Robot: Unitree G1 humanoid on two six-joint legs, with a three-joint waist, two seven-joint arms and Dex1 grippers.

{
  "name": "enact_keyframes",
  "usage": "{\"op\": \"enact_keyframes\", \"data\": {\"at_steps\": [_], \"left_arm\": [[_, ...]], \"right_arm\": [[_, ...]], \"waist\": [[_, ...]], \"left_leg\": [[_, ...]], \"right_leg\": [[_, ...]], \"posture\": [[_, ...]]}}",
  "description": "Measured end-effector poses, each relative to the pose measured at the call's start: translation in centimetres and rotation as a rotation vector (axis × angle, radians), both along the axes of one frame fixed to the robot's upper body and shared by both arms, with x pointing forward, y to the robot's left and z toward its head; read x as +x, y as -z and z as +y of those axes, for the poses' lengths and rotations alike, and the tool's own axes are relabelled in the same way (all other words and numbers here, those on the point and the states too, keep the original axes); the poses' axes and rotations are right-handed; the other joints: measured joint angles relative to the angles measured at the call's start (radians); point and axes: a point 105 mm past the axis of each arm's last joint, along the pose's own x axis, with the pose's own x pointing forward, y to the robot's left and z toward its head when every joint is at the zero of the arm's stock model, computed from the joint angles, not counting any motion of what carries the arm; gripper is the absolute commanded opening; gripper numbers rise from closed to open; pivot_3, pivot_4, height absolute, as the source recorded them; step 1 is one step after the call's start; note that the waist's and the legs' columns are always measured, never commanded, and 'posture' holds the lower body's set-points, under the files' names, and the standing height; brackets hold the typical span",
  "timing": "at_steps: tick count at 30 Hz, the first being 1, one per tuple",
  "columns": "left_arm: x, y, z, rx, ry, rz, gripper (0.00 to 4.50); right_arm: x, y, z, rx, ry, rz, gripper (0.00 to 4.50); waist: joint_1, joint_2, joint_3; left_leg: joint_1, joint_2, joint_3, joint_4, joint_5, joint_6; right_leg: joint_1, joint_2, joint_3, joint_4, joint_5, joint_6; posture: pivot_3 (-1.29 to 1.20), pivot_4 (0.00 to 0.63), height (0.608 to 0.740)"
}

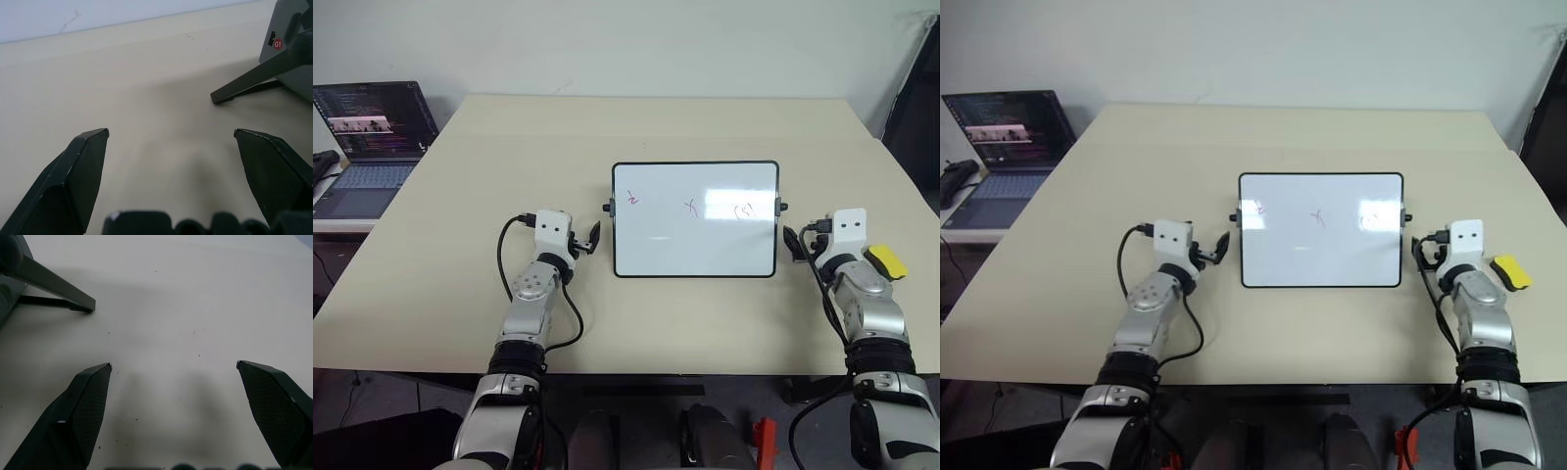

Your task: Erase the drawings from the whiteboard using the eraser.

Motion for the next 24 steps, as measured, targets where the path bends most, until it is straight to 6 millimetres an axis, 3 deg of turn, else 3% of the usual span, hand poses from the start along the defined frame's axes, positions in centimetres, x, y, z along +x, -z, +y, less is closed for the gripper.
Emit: {"op": "enact_keyframes", "data": {"at_steps": [4,12,17,24], "left_arm": [[0.1,0.0,0.0,-0.001,-0.001,-0.001,4.50],[0.1,-0.8,1.3,-0.002,0.017,-0.009,4.50],[-1.6,-3.7,2.9,0.005,0.183,-0.018,4.50],[-4.9,-6.2,2.5,0.021,0.504,0.100,4.50]], "right_arm": [[-0.1,0.4,0.0,0.007,0.012,0.008,4.49],[0.1,-0.8,-0.6,-0.019,0.000,-0.007,4.49],[-0.9,-2.5,-2.3,-0.008,-0.041,-0.004,4.49],[-2.6,-4.5,-4.6,0.016,-0.104,0.032,4.49]], "waist": [[-0.001,0.000,0.000],[-0.002,0.000,0.000],[-0.002,0.000,0.000],[-0.003,0.000,0.000]], "left_leg": [[0.000,0.000,0.000,0.000,0.000,0.000],[0.000,0.000,0.000,0.000,0.000,0.000],[0.000,0.000,0.000,-0.001,0.000,0.000],[0.000,0.001,0.000,0.000,0.000,0.000]], "right_leg": [[0.000,0.000,0.000,0.000,0.000,0.000],[0.000,0.000,0.000,0.000,0.000,0.000],[0.000,0.000,0.000,0.000,0.000,-0.001],[0.000,0.001,0.000,0.000,-0.001,-0.001]], "posture": [[0.00,0.150,0.740],[0.00,0.150,0.740],[0.00,0.150,0.740],[0.00,0.150,0.740]]}}
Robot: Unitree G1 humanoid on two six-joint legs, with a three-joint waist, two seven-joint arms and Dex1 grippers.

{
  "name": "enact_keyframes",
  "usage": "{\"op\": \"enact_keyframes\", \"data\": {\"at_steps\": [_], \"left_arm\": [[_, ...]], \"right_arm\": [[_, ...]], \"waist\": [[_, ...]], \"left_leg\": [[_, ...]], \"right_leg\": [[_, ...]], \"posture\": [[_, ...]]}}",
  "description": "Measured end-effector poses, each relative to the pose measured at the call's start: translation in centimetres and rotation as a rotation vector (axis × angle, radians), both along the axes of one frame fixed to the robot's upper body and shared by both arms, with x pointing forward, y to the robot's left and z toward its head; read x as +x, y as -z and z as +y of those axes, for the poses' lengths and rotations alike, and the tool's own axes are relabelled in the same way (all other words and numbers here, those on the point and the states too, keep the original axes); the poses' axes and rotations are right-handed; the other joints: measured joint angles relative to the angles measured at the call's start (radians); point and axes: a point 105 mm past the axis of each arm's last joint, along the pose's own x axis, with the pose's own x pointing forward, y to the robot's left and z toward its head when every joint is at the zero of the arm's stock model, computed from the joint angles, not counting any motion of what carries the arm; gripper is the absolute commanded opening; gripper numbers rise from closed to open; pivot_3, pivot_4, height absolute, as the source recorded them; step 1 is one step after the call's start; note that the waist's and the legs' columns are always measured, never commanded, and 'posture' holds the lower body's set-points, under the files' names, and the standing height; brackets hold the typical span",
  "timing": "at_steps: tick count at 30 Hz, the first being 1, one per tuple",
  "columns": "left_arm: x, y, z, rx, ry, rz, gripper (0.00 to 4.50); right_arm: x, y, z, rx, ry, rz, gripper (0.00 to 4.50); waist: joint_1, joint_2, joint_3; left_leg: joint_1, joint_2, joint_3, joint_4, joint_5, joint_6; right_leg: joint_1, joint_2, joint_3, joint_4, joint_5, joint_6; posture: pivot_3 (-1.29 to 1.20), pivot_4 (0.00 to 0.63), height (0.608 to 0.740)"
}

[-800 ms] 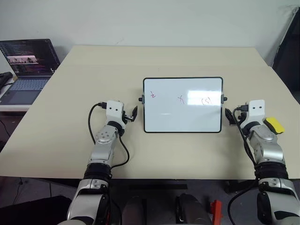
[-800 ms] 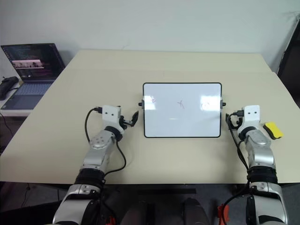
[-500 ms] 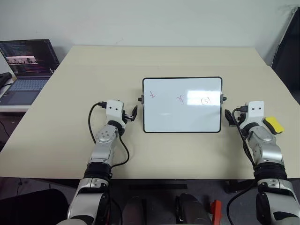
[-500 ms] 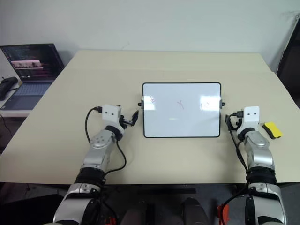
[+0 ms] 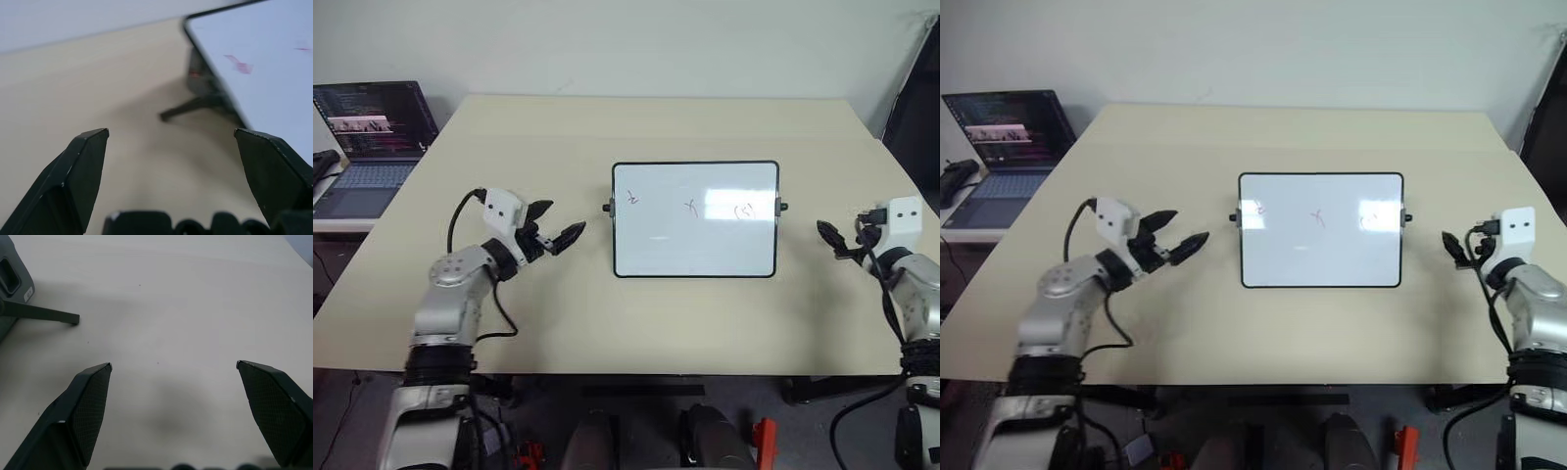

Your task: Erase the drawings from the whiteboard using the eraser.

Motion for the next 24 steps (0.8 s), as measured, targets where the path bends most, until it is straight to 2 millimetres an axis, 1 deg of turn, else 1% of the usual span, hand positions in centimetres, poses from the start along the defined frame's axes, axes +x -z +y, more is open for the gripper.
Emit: {"op": "enact_keyframes", "data": {"at_steps": [2,4,6,11,14,16,19,21,24], "left_arm": [[-0.8,-1.2,-0.8,-0.011,0.093,0.017,4.50],[-1.6,-1.9,-1.3,-0.017,0.156,0.033,4.50],[-2.1,-2.4,-2.0,-0.033,0.208,0.048,4.50],[-2.4,-3.7,-4.0,-0.075,0.293,0.044,4.50],[-2.6,-3.3,-4.7,-0.075,0.327,0.070,4.50],[-2.7,-3.0,-4.9,-0.074,0.336,0.089,4.50],[-2.7,-3.0,-5.2,-0.070,0.347,0.091,4.50],[-2.6,-3.2,-5.5,-0.068,0.357,0.086,4.50],[-2.6,-3.1,-6.0,-0.055,0.373,0.087,4.50]], "right_arm": [[-0.2,-0.7,-0.3,-0.008,-0.022,0.004,4.49],[-0.3,-1.0,-0.4,-0.021,-0.036,0.007,4.49],[-0.5,-1.1,-0.1,-0.029,-0.057,0.015,4.49],[-1.2,-1.2,1.4,-0.023,-0.150,0.042,4.49],[-1.6,-2.0,1.9,-0.045,-0.192,0.043,4.49],[-1.7,-2.4,1.8,-0.060,-0.199,0.038,4.49],[-1.8,-2.6,1.6,-0.070,-0.196,0.041,4.49],[-1.9,-2.8,1.2,-0.084,-0.190,0.046,4.49],[-1.9,-2.8,-0.4,-0.100,-0.149,0.076,4.49]], "waist": [[0.000,0.000,0.000],[0.000,0.000,0.000],[-0.001,0.000,0.000],[0.000,0.000,0.000],[-0.001,0.000,0.000],[-0.001,0.000,0.000],[0.000,0.000,0.000],[0.001,0.000,0.000],[0.001,0.000,0.000]], "left_leg": [[0.000,0.000,0.000,0.000,0.000,0.000],[0.000,0.000,0.000,0.000,0.000,0.000],[0.000,0.001,0.000,0.000,0.000,0.000],[0.000,0.000,0.000,0.000,0.000,0.000],[0.000,0.001,0.000,0.000,0.000,0.000],[0.000,0.001,0.000,0.000,0.000,0.000],[0.000,0.000,0.000,0.000,0.000,0.000],[0.000,0.000,0.000,0.000,0.000,0.000],[0.000,0.000,0.000,0.000,0.000,0.000]], "right_leg": [[0.000,0.000,0.000,0.000,0.000,0.000],[0.000,0.000,0.000,0.000,0.000,0.000],[0.000,0.001,0.000,0.000,-0.001,-0.001],[0.000,0.001,0.000,0.000,-0.001,0.000],[0.000,0.001,0.000,0.000,-0.001,0.000],[0.000,0.001,0.000,0.000,-0.001,0.000],[0.000,0.001,0.000,0.000,-0.001,0.000],[0.000,0.001,0.000,0.000,-0.001,0.000],[0.000,0.001,0.000,-0.001,-0.001,0.000]], "posture": [[0.00,0.150,0.740],[0.00,0.150,0.740],[0.00,0.150,0.740],[0.00,0.150,0.740],[0.00,0.150,0.740],[0.00,0.150,0.740],[0.00,0.150,0.740],[0.00,0.150,0.740],[0.00,0.150,0.740]]}}
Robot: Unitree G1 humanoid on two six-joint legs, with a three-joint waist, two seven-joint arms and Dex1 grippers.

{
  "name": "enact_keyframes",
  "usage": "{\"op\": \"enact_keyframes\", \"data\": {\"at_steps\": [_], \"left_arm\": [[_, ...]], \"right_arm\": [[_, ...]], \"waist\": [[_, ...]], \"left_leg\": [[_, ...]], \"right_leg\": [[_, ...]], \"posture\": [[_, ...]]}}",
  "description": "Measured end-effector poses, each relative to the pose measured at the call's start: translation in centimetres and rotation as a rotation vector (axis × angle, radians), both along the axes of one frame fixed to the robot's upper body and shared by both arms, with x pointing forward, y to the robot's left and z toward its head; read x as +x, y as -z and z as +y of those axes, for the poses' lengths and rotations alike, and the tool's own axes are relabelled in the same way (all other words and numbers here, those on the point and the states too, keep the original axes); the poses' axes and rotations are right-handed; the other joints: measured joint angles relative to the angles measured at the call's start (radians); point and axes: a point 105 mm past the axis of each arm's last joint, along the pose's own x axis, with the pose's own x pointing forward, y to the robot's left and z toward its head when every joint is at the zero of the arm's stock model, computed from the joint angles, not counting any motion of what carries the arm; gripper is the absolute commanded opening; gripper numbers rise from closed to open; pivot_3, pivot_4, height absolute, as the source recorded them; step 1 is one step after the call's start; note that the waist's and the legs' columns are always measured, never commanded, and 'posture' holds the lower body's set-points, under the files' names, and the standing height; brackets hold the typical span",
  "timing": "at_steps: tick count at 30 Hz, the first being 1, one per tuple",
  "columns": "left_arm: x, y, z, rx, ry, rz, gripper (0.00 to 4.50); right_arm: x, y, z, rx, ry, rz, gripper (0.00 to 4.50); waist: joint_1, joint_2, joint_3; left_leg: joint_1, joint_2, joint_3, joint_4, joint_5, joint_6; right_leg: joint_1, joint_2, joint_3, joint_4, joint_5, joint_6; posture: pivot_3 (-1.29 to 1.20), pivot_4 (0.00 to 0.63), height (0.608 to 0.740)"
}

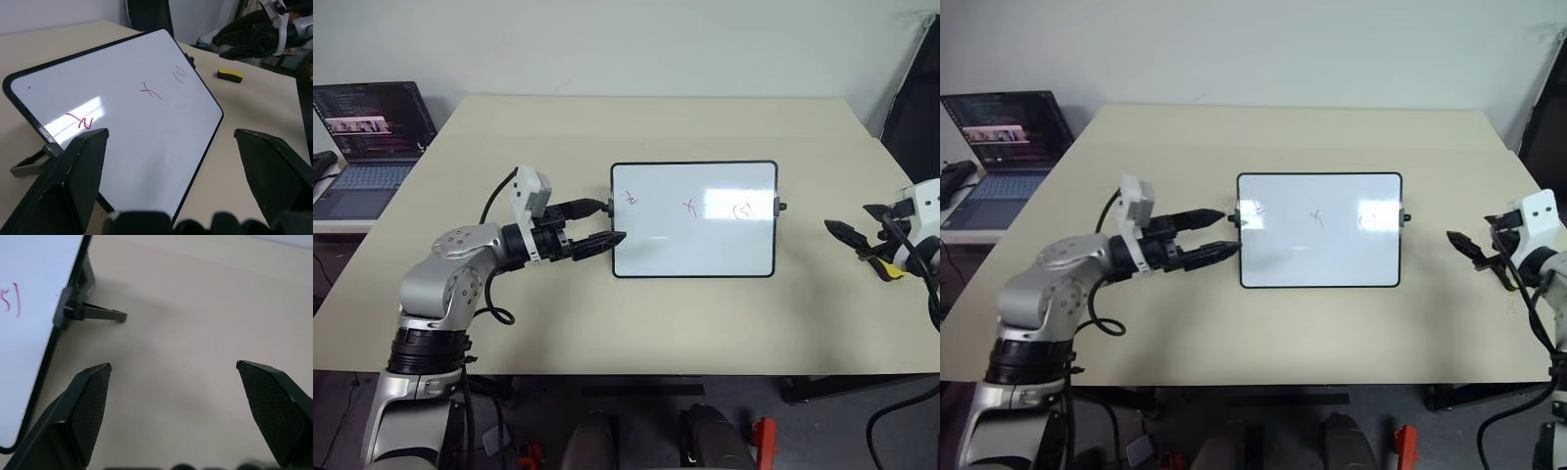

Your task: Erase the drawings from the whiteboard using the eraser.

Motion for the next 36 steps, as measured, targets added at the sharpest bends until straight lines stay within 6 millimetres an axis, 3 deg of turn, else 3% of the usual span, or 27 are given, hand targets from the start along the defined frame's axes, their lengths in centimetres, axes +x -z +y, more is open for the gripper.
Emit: {"op": "enact_keyframes", "data": {"at_steps": [5,11,23,30,35,36], "left_arm": [[-0.2,-0.3,-1.9,-0.020,0.070,-0.012,4.50],[-1.2,0.6,-5.2,-0.023,0.195,0.009,4.50],[-1.0,-0.9,-5.0,0.122,0.181,-0.119,4.50],[-0.6,-2.3,-2.7,0.155,0.119,-0.166,4.50],[-1.7,-2.0,-4.8,0.123,0.212,-0.149,4.50],[-2.0,-1.9,-5.4,0.122,0.238,-0.146,4.50]], "right_arm": [[0.2,0.5,-3.1,-0.021,0.091,0.068,4.49],[0.3,1.6,-4.8,0.060,0.106,0.153,4.49],[-0.9,5.8,-7.3,0.054,0.182,0.326,4.49],[-0.7,6.2,-7.1,0.060,0.185,0.322,4.49],[-0.1,6.3,-6.6,0.078,0.182,0.318,4.49],[0.0,6.3,-6.6,0.076,0.182,0.316,4.31]], "waist": [[-0.001,0.000,0.000],[-0.003,0.000,0.000],[-0.011,0.000,0.000],[-0.025,0.000,0.000],[-0.024,0.000,0.000],[-0.024,0.000,0.000]], "left_leg": [[0.000,0.000,0.001,0.000,0.000,0.000],[0.000,0.000,0.001,0.000,0.000,0.000],[0.002,0.000,0.005,0.000,0.000,0.000],[0.003,0.000,0.008,0.000,0.000,0.000],[0.003,-0.001,0.011,0.000,0.000,0.000],[0.003,-0.001,0.011,0.000,0.000,0.000]], "right_leg": [[0.000,0.000,0.000,0.000,0.000,0.000],[0.000,0.000,0.001,0.000,0.000,0.000],[0.000,0.000,0.005,0.000,0.000,0.000],[0.000,0.000,0.009,0.000,0.000,0.001],[0.000,0.000,0.011,0.000,0.000,0.003],[0.000,0.000,0.011,0.000,0.000,0.003]], "posture": [[0.00,0.150,0.740],[0.00,0.150,0.740],[0.00,0.150,0.740],[0.00,0.150,0.740],[0.00,0.150,0.740],[0.00,0.150,0.740]]}}
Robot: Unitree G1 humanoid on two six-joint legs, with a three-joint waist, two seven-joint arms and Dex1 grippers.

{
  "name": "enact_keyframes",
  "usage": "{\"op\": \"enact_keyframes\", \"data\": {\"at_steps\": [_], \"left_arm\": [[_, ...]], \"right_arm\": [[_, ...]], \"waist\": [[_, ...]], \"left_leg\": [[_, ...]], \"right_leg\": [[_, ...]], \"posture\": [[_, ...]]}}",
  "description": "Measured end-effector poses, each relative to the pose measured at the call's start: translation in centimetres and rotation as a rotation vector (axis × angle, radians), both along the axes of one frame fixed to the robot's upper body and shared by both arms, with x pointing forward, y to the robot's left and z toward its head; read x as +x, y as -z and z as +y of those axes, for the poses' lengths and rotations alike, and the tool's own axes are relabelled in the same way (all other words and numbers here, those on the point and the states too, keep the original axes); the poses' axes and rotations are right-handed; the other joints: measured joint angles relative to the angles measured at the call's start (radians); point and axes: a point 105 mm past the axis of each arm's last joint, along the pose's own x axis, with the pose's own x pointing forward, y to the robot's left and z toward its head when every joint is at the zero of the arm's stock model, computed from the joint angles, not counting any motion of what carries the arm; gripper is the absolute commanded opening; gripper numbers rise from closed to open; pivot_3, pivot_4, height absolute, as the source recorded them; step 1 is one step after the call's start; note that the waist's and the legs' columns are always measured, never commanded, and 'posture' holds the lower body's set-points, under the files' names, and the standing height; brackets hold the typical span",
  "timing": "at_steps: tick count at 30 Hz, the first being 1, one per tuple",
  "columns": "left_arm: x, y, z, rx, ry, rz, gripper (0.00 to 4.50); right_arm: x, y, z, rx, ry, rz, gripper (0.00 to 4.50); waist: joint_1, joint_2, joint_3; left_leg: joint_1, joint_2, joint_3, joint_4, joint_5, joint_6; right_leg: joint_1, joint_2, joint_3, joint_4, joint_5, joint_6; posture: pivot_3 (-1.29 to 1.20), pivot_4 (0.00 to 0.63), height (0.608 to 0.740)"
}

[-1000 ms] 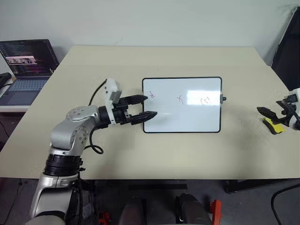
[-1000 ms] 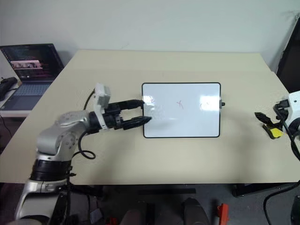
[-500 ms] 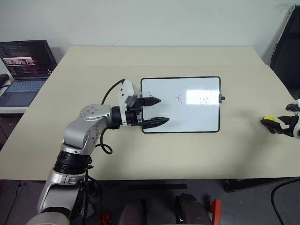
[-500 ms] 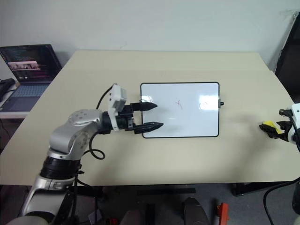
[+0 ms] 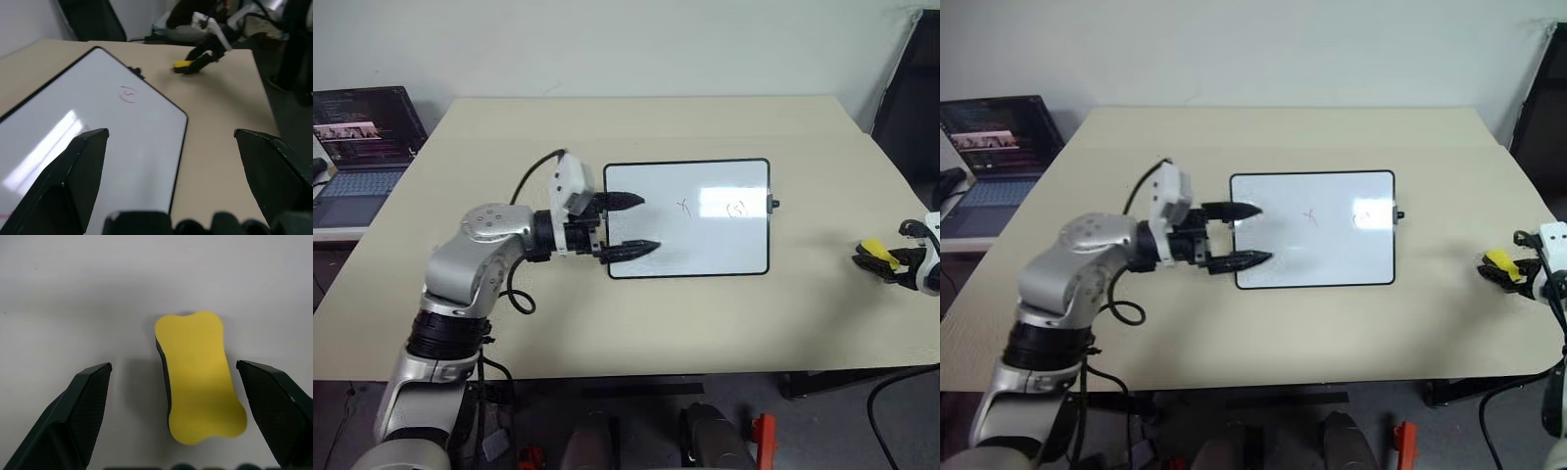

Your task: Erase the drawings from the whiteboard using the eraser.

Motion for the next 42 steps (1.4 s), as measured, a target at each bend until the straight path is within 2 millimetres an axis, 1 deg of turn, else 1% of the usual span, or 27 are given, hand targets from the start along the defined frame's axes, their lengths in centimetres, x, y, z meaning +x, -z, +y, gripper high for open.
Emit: {"op": "enact_keyframes", "data": {"at_steps": [2,4,5,6,7,8,9,10,11,20,26,31,33,35,38,40,42], "left_arm": [[-0.3,0.1,-0.8,-0.007,0.025,0.006,4.50],[-0.3,-0.1,-1.0,-0.013,0.036,0.006,4.50],[-0.5,-0.3,-1.2,-0.019,0.048,0.008,4.50],[-0.7,-0.5,-1.3,-0.021,0.060,0.005,4.50],[-1.0,-0.6,-1.4,-0.025,0.074,0.005,4.50],[-1.1,-0.6,-1.5,-0.025,0.082,0.006,4.50],[-1.1,-0.6,-1.5,-0.022,0.086,0.011,4.50],[-1.2,-0.5,-1.5,-0.020,0.089,0.018,4.50],[-1.2,-0.5,-1.6,-0.019,0.091,0.021,4.50],[-1.5,-0.6,-2.0,-0.035,0.112,0.034,4.50],[-1.5,-0.7,-2.0,-0.035,0.113,0.031,4.50],[-1.5,-0.8,-2.0,-0.034,0.113,0.029,4.50],[-1.3,-0.8,-1.7,-0.025,0.101,0.025,4.50],[-1.1,-0.9,-1.2,-0.019,0.082,0.014,4.50],[-0.6,-1.3,0.2,-0.005,0.024,-0.013,4.50],[-0.3,-1.3,1.6,0.007,-0.028,-0.018,4.50],[0.0,-1.1,3.2,0.019,-0.083,-0.012,4.50]], "right_arm": [[0.1,0.0,0.1,-0.002,-0.002,0.001,3.90],[0.1,0.1,0.1,-0.003,-0.002,0.004,3.25],[0.1,0.1,0.1,-0.003,-0.002,0.004,2.80],[0.1,0.1,0.1,-0.003,-0.003,0.004,2.54],[0.1,0.1,0.1,-0.002,-0.003,0.004,2.16],[0.1,0.1,0.2,-0.002,-0.003,0.003,1.86],[0.2,0.1,0.2,-0.001,-0.004,0.002,1.46],[0.2,0.1,0.3,-0.002,-0.006,0.000,1.19],[0.2,0.1,0.3,-0.001,-0.007,-0.001,1.11],[0.1,0.2,0.5,-0.004,-0.020,-0.006,1.10],[-0.1,0.0,1.1,-0.003,-0.063,-0.002,1.10],[-0.8,-0.1,0.8,-0.011,-0.058,-0.001,1.10],[-1.1,-1.0,1.0,-0.010,-0.069,-0.032,1.10],[-1.5,-2.8,1.8,-0.011,-0.099,-0.089,1.09],[-1.7,-6.5,4.3,-0.016,-0.164,-0.195,1.09],[-1.7,-9.2,6.7,-0.028,-0.220,-0.271,1.09],[-1.5,-11.3,8.8,-0.043,-0.269,-0.330,1.09]], "waist": [[0.000,0.000,0.000],[0.000,0.000,0.000],[-0.001,0.000,0.000],[-0.003,0.000,0.000],[-0.003,0.000,0.000],[-0.004,0.000,0.000],[-0.004,0.000,0.000],[-0.004,0.000,0.000],[-0.004,0.000,0.000],[-0.003,0.000,0.000],[-0.002,0.000,0.000],[0.000,0.000,0.000],[-0.001,0.000,0.000],[-0.003,0.000,0.000],[-0.007,0.000,0.000],[-0.009,0.000,0.000],[-0.009,0.000,0.000]], "left_leg": [[0.000,0.000,0.000,0.000,0.000,0.000],[0.000,0.000,0.000,0.000,0.000,0.000],[0.001,0.000,0.001,0.000,0.000,0.000],[0.001,0.000,0.002,0.000,0.000,0.000],[0.001,0.000,0.002,0.000,0.000,0.000],[0.002,0.000,0.003,0.000,0.000,0.000],[0.002,0.000,0.003,0.000,0.000,0.000],[0.002,0.000,0.003,0.000,0.000,0.000],[0.002,0.000,0.003,0.000,0.000,0.000],[0.002,0.000,0.003,0.000,0.000,0.000],[0.002,0.000,0.003,0.000,0.000,0.000],[0.002,0.000,0.003,0.000,0.000,0.000],[0.002,0.000,0.003,0.000,0.000,0.000],[0.002,0.000,0.003,0.000,0.000,0.000],[0.002,0.001,0.003,0.000,0.000,0.000],[0.003,0.001,0.003,0.000,0.000,0.000],[0.003,0.001,0.003,0.000,0.000,0.000]], "right_leg": [[0.000,0.000,0.000,0.000,0.000,0.000],[0.000,0.000,0.000,0.000,0.000,0.000],[0.000,0.000,0.001,0.000,0.000,0.000],[0.000,0.000,0.002,0.000,0.000,0.000],[0.000,0.000,0.002,0.000,0.000,0.000],[0.000,0.000,0.002,0.001,0.000,0.000],[0.000,0.000,0.003,0.001,0.000,0.000],[0.000,0.000,0.003,0.001,0.000,0.000],[0.000,0.000,0.003,0.001,0.000,0.000],[0.000,0.000,0.003,0.001,0.000,0.001],[0.000,0.000,0.003,0.001,0.000,0.001],[0.000,0.000,0.003,0.001,0.000,0.001],[0.000,0.000,0.003,0.001,0.000,0.002],[0.000,0.000,0.003,0.001,-0.002,0.004],[-0.001,0.001,0.004,0.002,-0.002,0.005],[-0.001,0.001,0.004,0.002,-0.003,0.006],[-0.001,0.001,0.004,0.002,-0.003,0.006]], "posture": [[0.00,0.150,0.740],[0.00,0.150,0.740],[0.00,0.150,0.740],[0.00,0.150,0.740],[0.00,0.150,0.740],[0.00,0.150,0.740],[0.00,0.150,0.740],[0.00,0.150,0.740],[0.00,0.150,0.740],[0.00,0.150,0.740],[0.00,0.150,0.740],[0.00,0.150,0.740],[0.00,0.150,0.740],[0.00,0.150,0.740],[0.00,0.150,0.740],[0.00,0.150,0.740],[0.00,0.150,0.740]]}}
